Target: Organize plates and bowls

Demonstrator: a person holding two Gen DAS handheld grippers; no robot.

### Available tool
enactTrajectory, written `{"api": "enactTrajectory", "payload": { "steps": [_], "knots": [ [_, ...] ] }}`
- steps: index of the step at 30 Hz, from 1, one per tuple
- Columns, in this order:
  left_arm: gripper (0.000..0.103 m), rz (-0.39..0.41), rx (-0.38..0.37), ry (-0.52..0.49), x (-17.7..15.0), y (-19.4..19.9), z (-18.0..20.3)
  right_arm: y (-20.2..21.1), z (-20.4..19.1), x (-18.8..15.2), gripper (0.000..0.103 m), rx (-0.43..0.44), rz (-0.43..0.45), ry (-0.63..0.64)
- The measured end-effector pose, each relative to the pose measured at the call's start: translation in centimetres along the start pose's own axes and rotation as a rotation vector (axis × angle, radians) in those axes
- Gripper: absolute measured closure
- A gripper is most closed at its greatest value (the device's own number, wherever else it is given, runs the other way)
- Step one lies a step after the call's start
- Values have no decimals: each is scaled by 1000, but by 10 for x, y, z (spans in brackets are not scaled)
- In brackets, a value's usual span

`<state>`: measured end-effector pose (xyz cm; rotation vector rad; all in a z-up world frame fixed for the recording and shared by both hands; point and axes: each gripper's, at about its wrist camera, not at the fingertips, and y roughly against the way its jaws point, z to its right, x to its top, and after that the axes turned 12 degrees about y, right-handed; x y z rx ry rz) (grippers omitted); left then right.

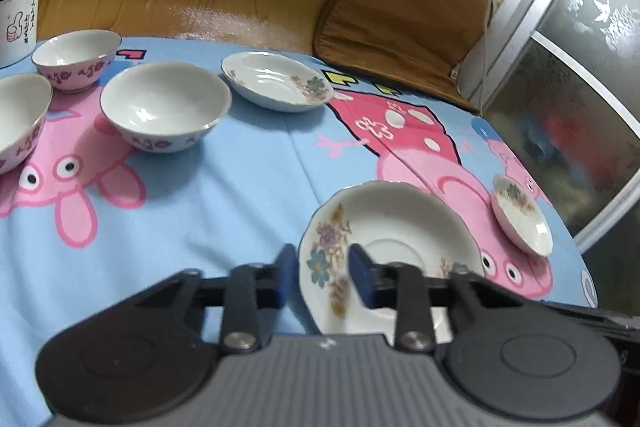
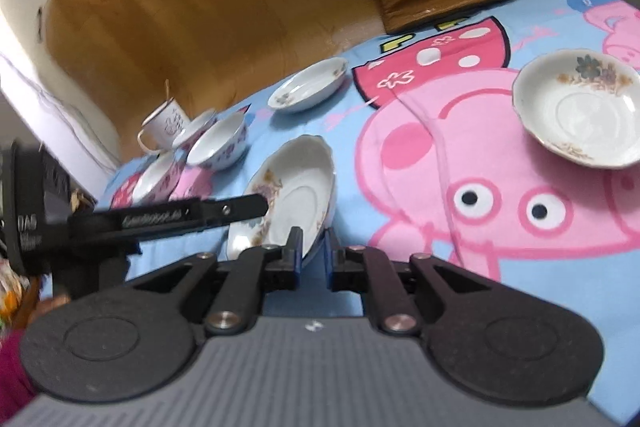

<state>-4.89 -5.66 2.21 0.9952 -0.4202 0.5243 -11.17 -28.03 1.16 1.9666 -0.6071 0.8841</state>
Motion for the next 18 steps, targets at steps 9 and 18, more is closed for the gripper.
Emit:
{"api": "enactTrajectory", "payload": {
  "steps": [9,18],
  "knots": [
    [81,-4,14,-6,-4,3,3,4,10,-1,73,-88,68,-5],
    [88,5,39,-22,-6,1,7,-2,4,-6,89,-124,78,6]
  ]
}}
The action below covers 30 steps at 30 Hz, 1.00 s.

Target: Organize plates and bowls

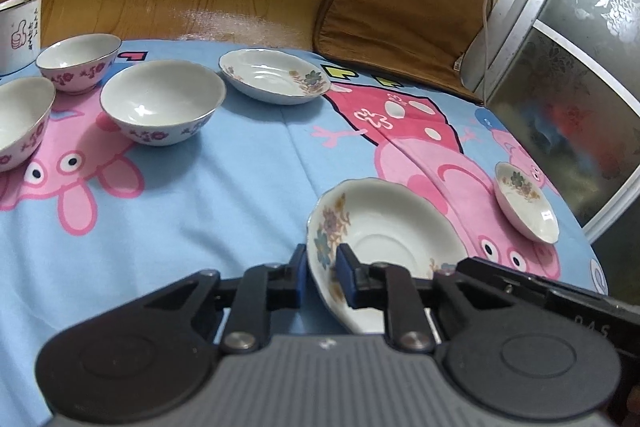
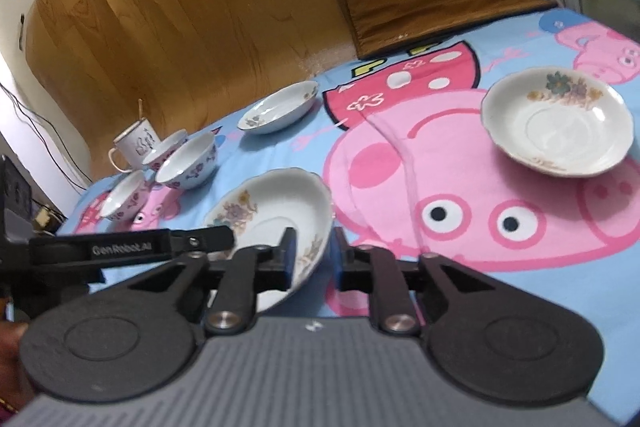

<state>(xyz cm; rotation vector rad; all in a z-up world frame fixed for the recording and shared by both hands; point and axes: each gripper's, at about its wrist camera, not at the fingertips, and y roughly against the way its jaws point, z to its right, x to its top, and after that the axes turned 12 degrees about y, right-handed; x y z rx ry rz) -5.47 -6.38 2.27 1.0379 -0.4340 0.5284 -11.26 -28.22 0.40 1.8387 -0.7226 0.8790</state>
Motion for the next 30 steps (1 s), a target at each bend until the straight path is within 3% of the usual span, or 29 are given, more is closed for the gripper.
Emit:
{"api": "enactTrajectory", "payload": {
  "steps": [2,11,30],
  "knots": [
    [88,-6,-11,17,3,1,0,2,3,0,93,-2,8,-7],
    [88,26,-49,-76,16,-5,47,25,19,5,93,-82,116,4],
    [88,-7,-91,-209,15,-37,118,57,66,4,93,-194,208,-68]
  ]
}}
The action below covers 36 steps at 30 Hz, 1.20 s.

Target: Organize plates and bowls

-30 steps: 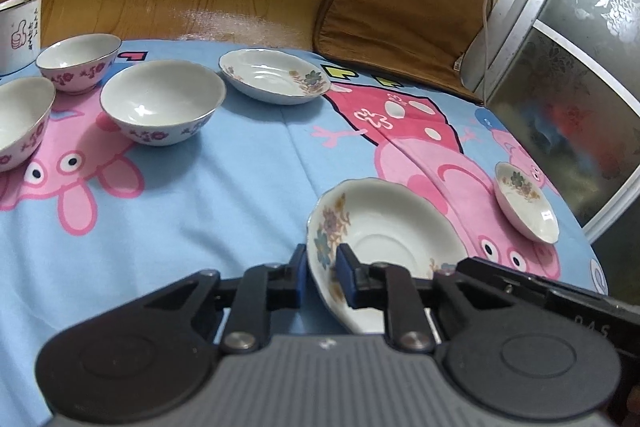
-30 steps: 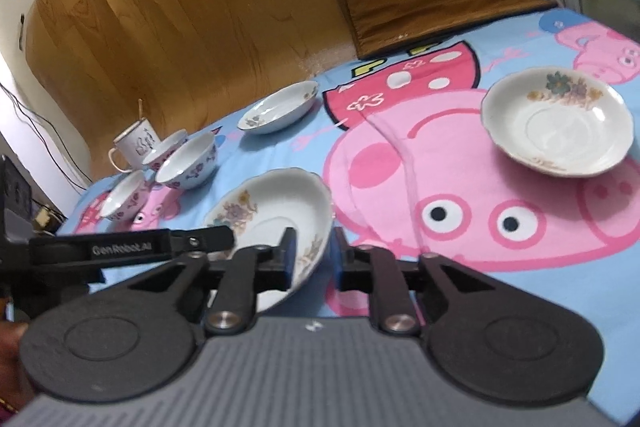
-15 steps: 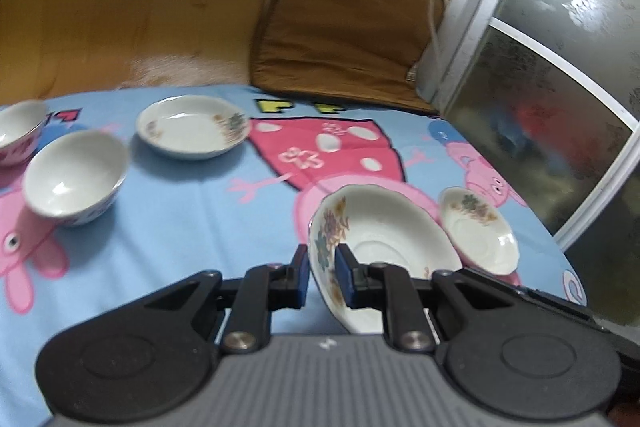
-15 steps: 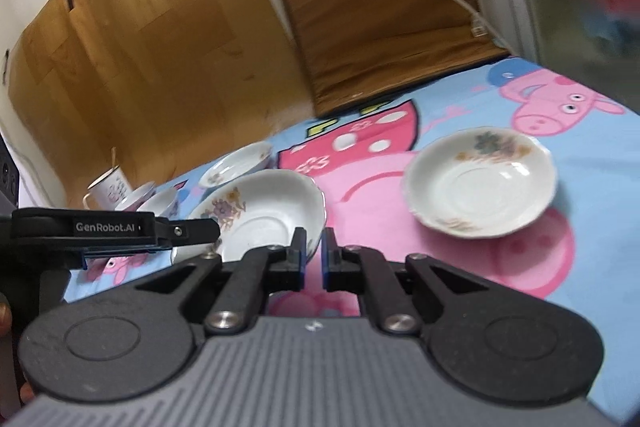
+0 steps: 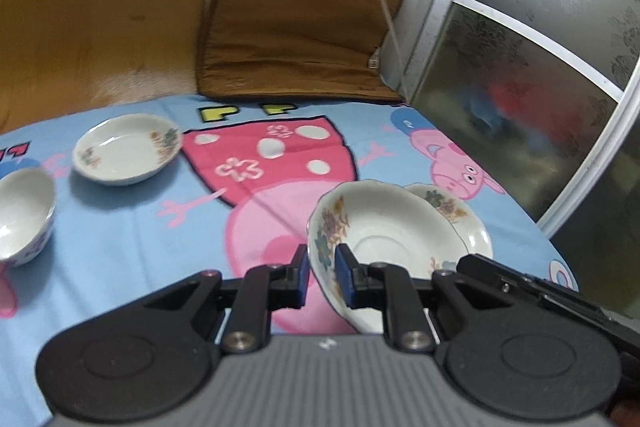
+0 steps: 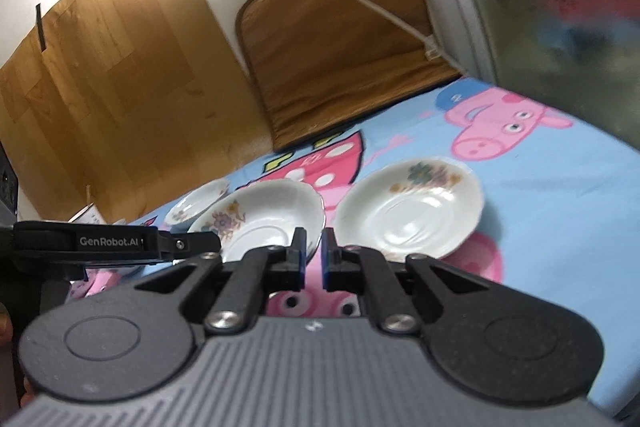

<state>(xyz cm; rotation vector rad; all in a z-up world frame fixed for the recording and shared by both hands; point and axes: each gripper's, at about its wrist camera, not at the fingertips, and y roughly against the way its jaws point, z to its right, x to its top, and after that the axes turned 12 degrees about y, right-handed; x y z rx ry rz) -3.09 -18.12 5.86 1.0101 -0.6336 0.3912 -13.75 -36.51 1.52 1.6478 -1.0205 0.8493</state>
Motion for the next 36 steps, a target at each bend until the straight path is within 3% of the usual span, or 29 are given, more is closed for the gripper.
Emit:
{"api": "enactTrajectory", "payload": {
  "steps": [9,18,24,28,29,36],
  "knots": [
    [88,-41,-17,-75,7,-43,41,0,39,1,93,-96,13,-43],
    [87,-75,2,-97,10,-77,57,-12,57,-4,92,-165,7,-27],
    [84,-70,8,-116,7,-80,61,-18,56,-7,84,-193,17,4],
    [78,-57,9,-97,10,-72,53,-15,50,-7,76,-228,43,37],
    [72,-52,6,-90,10,-69,49,-14,49,-7,74,-245,52,41],
    [72,3,63,-36,8,-40,-1,-6,31,1,73,-219,119,67]
  ]
}}
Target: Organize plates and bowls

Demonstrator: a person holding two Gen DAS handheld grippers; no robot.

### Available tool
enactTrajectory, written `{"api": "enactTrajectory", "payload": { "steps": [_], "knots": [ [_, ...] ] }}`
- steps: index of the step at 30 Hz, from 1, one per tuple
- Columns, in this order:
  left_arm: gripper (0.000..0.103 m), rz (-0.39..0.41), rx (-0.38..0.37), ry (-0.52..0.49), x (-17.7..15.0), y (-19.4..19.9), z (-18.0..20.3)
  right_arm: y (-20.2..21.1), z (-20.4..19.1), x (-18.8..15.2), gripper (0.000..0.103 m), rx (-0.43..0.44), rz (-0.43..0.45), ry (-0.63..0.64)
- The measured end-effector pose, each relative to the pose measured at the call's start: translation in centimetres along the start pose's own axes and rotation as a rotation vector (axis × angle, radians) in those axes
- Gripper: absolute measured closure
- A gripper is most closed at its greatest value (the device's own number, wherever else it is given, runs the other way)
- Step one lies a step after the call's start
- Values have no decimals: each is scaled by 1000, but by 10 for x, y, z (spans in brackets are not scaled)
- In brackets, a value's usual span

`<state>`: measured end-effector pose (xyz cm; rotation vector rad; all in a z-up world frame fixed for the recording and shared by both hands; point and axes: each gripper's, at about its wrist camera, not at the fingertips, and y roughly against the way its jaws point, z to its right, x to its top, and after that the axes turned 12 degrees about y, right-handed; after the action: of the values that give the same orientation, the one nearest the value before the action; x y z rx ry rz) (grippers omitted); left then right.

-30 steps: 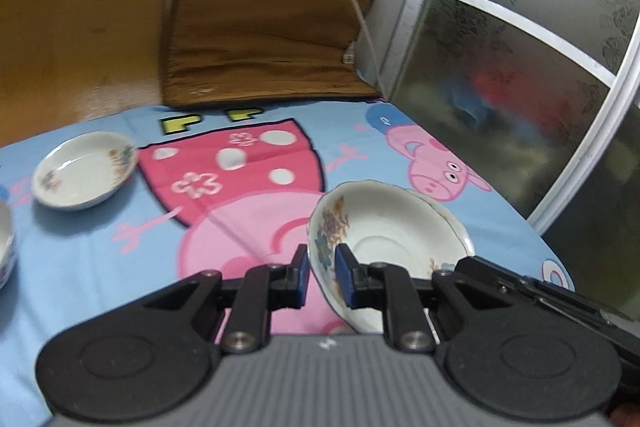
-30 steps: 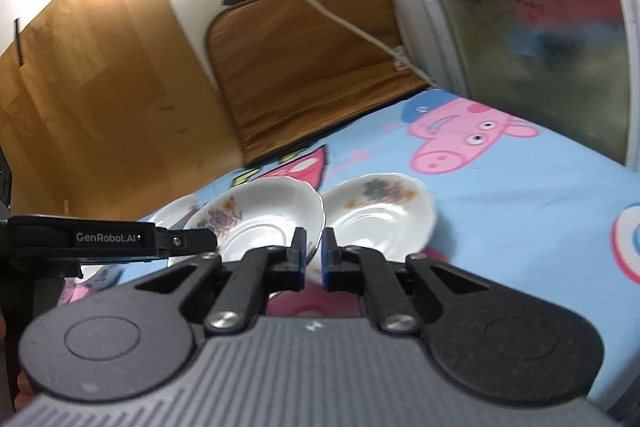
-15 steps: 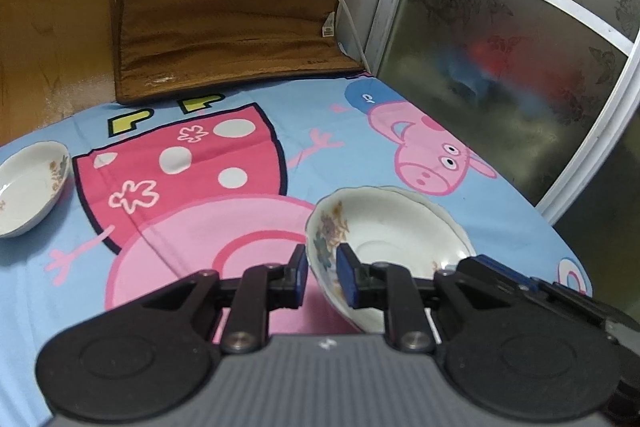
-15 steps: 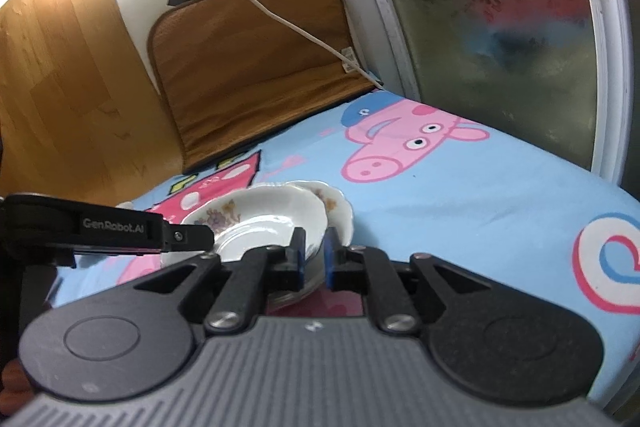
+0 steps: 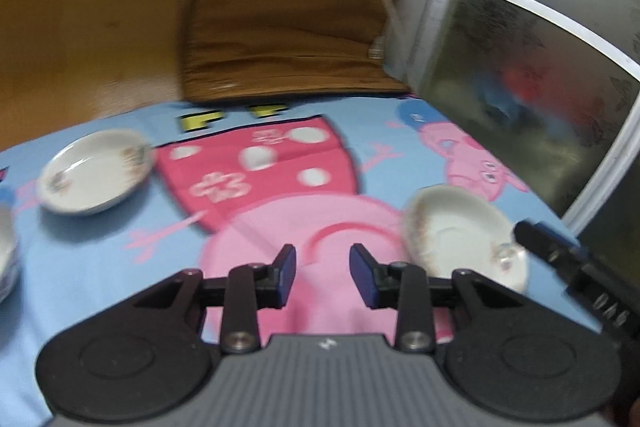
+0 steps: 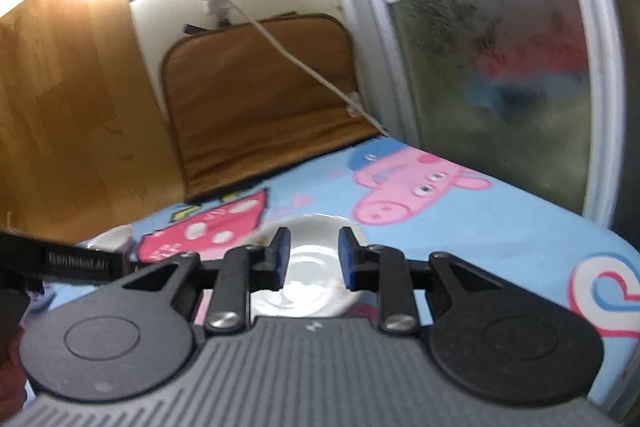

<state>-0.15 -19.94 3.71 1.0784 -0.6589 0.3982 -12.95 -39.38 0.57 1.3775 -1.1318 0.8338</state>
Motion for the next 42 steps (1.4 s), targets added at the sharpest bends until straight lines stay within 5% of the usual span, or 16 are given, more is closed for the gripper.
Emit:
{"api": "enactTrajectory", "payload": {
  "steps": [7,12,18,22,24,26,38,42],
  "knots": [
    [72,59,181,75,-17,28,-81,-23,-53,16,73,234,-82,33],
    [73,98,214,122,-23,44,-114,-81,-107,36,73,398,-206,8],
    [72,164,233,56,-32,43,-115,-179,-157,48,71,401,-411,-115],
    [72,170,205,95,-31,46,-120,-211,-169,49,71,377,-456,-148],
    [72,171,203,98,-32,46,-119,-216,-175,52,73,369,-461,-124],
    [71,172,206,94,-33,47,-117,-218,-180,53,91,378,-485,-99],
    [71,174,143,162,-33,54,-134,-146,-144,36,91,410,-476,-27],
    [54,162,87,199,-33,59,-139,-104,-121,25,91,421,-476,-36]
  ]
}}
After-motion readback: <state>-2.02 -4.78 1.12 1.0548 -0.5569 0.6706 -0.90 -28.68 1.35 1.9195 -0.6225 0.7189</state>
